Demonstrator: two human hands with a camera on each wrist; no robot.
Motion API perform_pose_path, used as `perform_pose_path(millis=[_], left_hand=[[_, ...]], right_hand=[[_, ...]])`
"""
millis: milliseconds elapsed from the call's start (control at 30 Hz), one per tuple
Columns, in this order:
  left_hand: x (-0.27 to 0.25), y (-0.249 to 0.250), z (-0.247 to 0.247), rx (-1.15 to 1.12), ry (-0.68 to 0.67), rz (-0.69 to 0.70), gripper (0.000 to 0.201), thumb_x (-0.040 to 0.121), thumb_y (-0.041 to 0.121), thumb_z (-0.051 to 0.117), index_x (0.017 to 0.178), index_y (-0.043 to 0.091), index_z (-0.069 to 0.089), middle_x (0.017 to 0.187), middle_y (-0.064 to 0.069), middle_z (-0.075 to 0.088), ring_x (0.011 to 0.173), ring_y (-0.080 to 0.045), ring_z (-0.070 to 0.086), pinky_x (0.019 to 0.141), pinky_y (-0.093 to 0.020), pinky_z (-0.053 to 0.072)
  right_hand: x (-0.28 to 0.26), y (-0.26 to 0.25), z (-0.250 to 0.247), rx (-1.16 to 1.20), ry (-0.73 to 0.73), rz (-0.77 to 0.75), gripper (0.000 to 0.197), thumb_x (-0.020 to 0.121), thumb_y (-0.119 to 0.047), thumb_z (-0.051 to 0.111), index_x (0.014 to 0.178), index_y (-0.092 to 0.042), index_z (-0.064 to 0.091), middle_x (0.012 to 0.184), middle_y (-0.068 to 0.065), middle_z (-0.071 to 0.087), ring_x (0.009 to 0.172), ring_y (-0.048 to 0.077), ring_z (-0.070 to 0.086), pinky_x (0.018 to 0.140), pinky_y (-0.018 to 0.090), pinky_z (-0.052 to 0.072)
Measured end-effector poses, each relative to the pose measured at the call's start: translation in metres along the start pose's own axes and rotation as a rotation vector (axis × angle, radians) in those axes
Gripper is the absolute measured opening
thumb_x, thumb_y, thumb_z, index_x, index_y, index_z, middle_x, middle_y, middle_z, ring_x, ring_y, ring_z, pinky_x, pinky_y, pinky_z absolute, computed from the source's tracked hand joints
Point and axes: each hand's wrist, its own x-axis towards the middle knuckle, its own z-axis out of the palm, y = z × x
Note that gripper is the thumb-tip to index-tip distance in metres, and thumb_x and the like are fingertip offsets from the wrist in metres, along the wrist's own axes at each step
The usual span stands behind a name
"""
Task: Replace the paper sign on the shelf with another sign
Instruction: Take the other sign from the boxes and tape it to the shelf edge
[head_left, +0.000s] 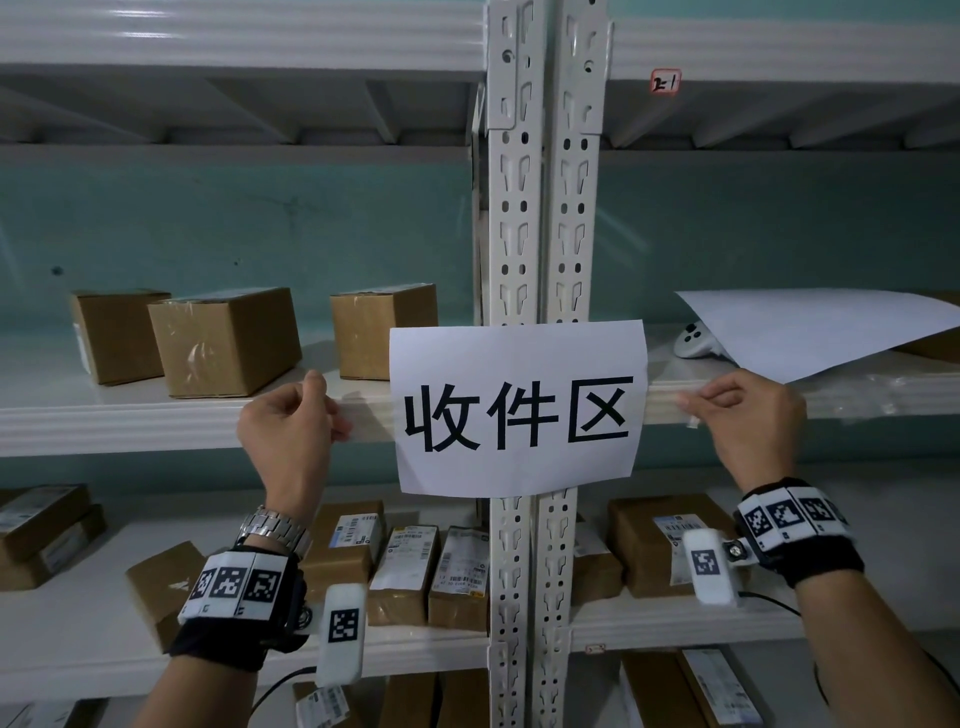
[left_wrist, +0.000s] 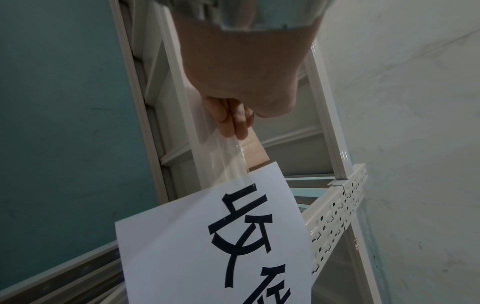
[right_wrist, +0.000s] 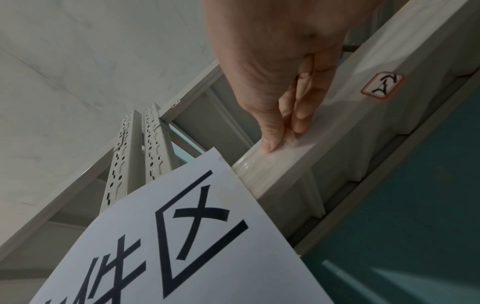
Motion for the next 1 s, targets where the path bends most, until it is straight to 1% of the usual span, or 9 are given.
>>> perform_pose_path(millis=[200,267,367,500,567,633,700,800,1000], left_hand=[[0.000,-0.004,-0.001,0.017,0.009,0.022,0.043,0.104,0.024,0.060,0.062,0.016,0.063,0.046,0.011,0.064,0.046,-0.007,0.062,0.054,-0.019,0.054],[0.001,-0.006,0.000,0.019,0.007,0.025,0.043,0.104,0.024,0.060,0.061,0.016,0.063,0.047,0.011,0.064,0.048,-0.011,0.063,0.059,-0.026,0.056],[0.001,-0.008,0.000,0.037,-0.004,0.033,0.044,0.103,0.025,0.061,0.061,0.016,0.064,0.048,0.010,0.065,0.048,-0.010,0.063,0.067,-0.033,0.059],[0.002,-0.010,-0.001,0.061,-0.003,0.041,0.043,0.103,0.027,0.062,0.061,0.017,0.065,0.048,0.007,0.065,0.052,-0.020,0.066,0.071,-0.042,0.062],[0.003,-0.011,-0.003,0.076,-0.014,0.059,0.041,0.101,0.029,0.065,0.062,0.017,0.067,0.049,0.005,0.066,0.052,-0.019,0.067,0.070,-0.046,0.064],[0.004,-0.013,-0.007,0.151,-0.077,0.144,0.039,0.095,0.040,0.072,0.063,0.017,0.069,0.053,0.005,0.068,0.052,-0.017,0.069,0.067,-0.046,0.064],[0.006,-0.016,-0.011,0.328,-0.157,0.274,0.044,0.083,0.058,0.077,0.065,0.019,0.070,0.057,0.009,0.069,0.052,-0.012,0.069,0.060,-0.040,0.063],[0.012,-0.023,-0.014,0.509,-0.186,0.375,0.056,0.067,0.077,0.073,0.068,0.022,0.070,0.060,0.012,0.068,0.054,-0.009,0.067,0.053,-0.036,0.059],[0.019,-0.026,-0.019,0.595,-0.245,0.478,0.057,0.068,0.078,0.067,0.067,0.021,0.068,0.066,0.008,0.072,0.055,-0.012,0.065,0.050,-0.036,0.055]], right_hand=[[0.000,0.002,0.001,-0.007,0.000,0.004,0.020,0.076,-0.022,0.089,0.079,-0.016,0.070,0.068,-0.003,0.066,0.065,0.016,0.065,0.067,0.029,0.053],[0.000,0.003,0.002,-0.008,0.005,-0.008,0.020,0.076,-0.021,0.089,0.079,-0.015,0.071,0.069,-0.002,0.066,0.065,0.017,0.065,0.067,0.031,0.054],[-0.001,0.003,0.003,-0.006,0.006,-0.016,0.019,0.076,-0.020,0.088,0.081,-0.015,0.071,0.070,-0.001,0.067,0.066,0.018,0.066,0.069,0.035,0.058],[-0.001,0.005,0.002,-0.006,0.006,-0.017,0.018,0.077,-0.019,0.088,0.081,-0.016,0.071,0.072,0.001,0.069,0.067,0.019,0.068,0.070,0.040,0.060],[-0.001,0.005,0.003,0.003,0.005,-0.016,0.018,0.077,-0.019,0.088,0.081,-0.017,0.070,0.073,0.001,0.070,0.068,0.020,0.068,0.070,0.041,0.061],[-0.001,0.004,0.003,0.013,0.007,-0.014,0.018,0.077,-0.018,0.088,0.080,-0.016,0.071,0.072,0.002,0.069,0.067,0.021,0.068,0.070,0.040,0.060],[-0.002,0.004,0.003,0.019,0.011,-0.021,0.018,0.077,-0.017,0.088,0.081,-0.014,0.071,0.072,0.003,0.069,0.067,0.021,0.067,0.068,0.036,0.058],[-0.003,0.004,0.002,0.021,0.009,-0.038,0.018,0.077,-0.017,0.087,0.081,-0.016,0.070,0.071,0.002,0.068,0.067,0.022,0.067,0.067,0.034,0.056],[-0.001,0.007,0.002,0.028,-0.001,-0.029,0.018,0.077,-0.017,0.088,0.081,-0.016,0.070,0.071,0.003,0.069,0.068,0.023,0.068,0.068,0.038,0.059]])
